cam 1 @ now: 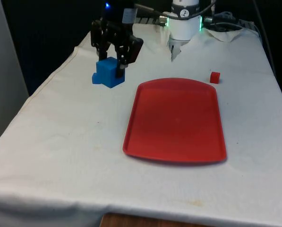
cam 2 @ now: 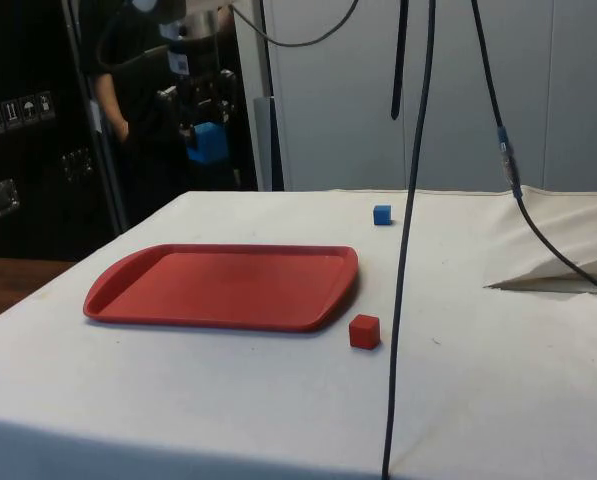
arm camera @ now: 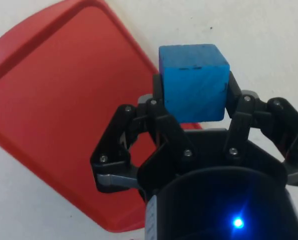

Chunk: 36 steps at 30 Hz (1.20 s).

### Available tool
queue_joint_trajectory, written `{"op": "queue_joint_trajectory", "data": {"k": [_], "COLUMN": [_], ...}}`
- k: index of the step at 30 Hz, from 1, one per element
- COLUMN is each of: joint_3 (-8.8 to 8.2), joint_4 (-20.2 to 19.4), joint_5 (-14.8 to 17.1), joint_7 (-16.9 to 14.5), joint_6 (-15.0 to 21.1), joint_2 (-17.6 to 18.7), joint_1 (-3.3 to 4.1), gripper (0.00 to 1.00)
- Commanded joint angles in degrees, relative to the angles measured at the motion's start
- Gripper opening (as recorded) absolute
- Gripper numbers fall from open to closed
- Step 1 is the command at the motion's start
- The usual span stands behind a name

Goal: Pick up the largest block and place it onto the tray.

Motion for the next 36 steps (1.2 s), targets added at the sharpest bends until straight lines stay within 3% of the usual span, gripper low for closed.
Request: {"op": "queue_joint_trajectory", "data": {"k": [1, 2, 3, 8, 9, 10, 11, 16, 18, 19, 20, 27, 28, 29, 30, 31, 36], "joint_3": [-0.52, 0.00, -0.52, -0.40, -0.40, 0.06, -0.34, -0.46, -0.46, 0.06, -0.40, -0.17, -0.11, 0.29, 0.00, 0.06, 0.69], "joint_4": [-0.3, 0.1, -0.2, 0.2, 0.3, 0.7, 0.6, 1.4, 1.7, 2.2, 1.9, 3.1, 3.2, 3.5, 3.3, 3.4, 4.0], "joint_5": [-0.7, -0.3, -1.0, -2.3, -2.5, -2.2, -2.8, -3.3, -3.6, -3.3, -3.7, -4.4, -4.4, -4.2, -4.6, -4.8, -5.6], "joint_7": [1.0, 0.5, 1.4, 3.6, 4.0, 3.6, 4.7, 6.5, 7.1, 6.8, 7.5, 10.5, 10.8, 10.2, 11.2, 11.6, 13.1], "joint_6": [-0.3, -0.2, -0.5, -1.1, -1.3, -1.0, -1.5, -2.5, -2.8, -2.8, -3.0, -4.2, -4.3, -4.1, -4.4, -4.5, -4.9], "joint_2": [-0.5, -0.2, -0.7, -1.4, -1.5, -1.2, -1.6, -1.7, -1.7, -1.3, -1.7, -1.4, -1.4, -1.3, -1.5, -1.4, -1.5], "joint_1": [1.09, 0.23, 1.26, 2.46, 2.58, 1.89, 2.81, 3.61, 3.84, 3.15, 3.95, 5.04, 5.16, 4.47, 5.21, 5.39, 5.56], "gripper": [0.01, 0.01, 0.01, 0.01, 0.01, 0.01, 0.01, 0.01, 0.01, 0.01, 0.01, 0.01, 0.01, 0.01, 0.01, 0.01, 0.01]}}
